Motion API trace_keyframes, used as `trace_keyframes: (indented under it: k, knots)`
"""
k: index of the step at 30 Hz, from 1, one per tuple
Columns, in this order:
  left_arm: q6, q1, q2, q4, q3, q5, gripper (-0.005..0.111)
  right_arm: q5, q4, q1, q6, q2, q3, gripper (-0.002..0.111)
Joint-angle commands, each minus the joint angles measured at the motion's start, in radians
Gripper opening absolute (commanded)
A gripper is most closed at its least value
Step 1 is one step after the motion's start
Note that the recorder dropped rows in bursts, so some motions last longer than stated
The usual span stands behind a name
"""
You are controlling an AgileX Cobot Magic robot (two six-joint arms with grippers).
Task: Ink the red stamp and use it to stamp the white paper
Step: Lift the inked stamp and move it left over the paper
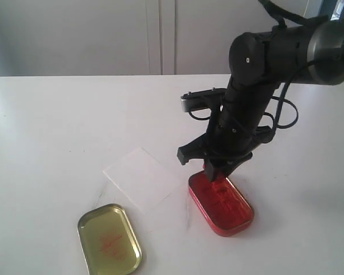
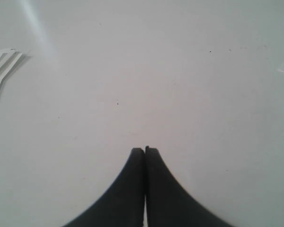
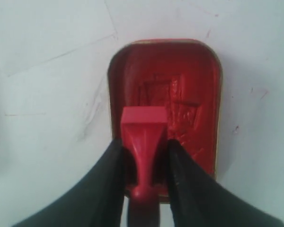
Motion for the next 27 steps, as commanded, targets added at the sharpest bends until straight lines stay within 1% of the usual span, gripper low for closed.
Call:
trace_keyframes:
  k: [1,13,27]
  knots:
    - [0.0,-0.004,-0.005,-0.012,-0.001,0.002,0.0,0.043,-0.001,-0.001,-0.018,0.034,-0.08,0.0]
    - [0.0,-0.004,-0.005,-0.012,-0.001,0.002,0.0,0.134,0.006,0.003,-0.054,0.161,-0.282,0.0]
    - [0.0,-0.004,-0.005,-0.012,-0.001,0.002,0.0,0.21,0.004,0.083,-0.075,0.369,-0.551,0.0]
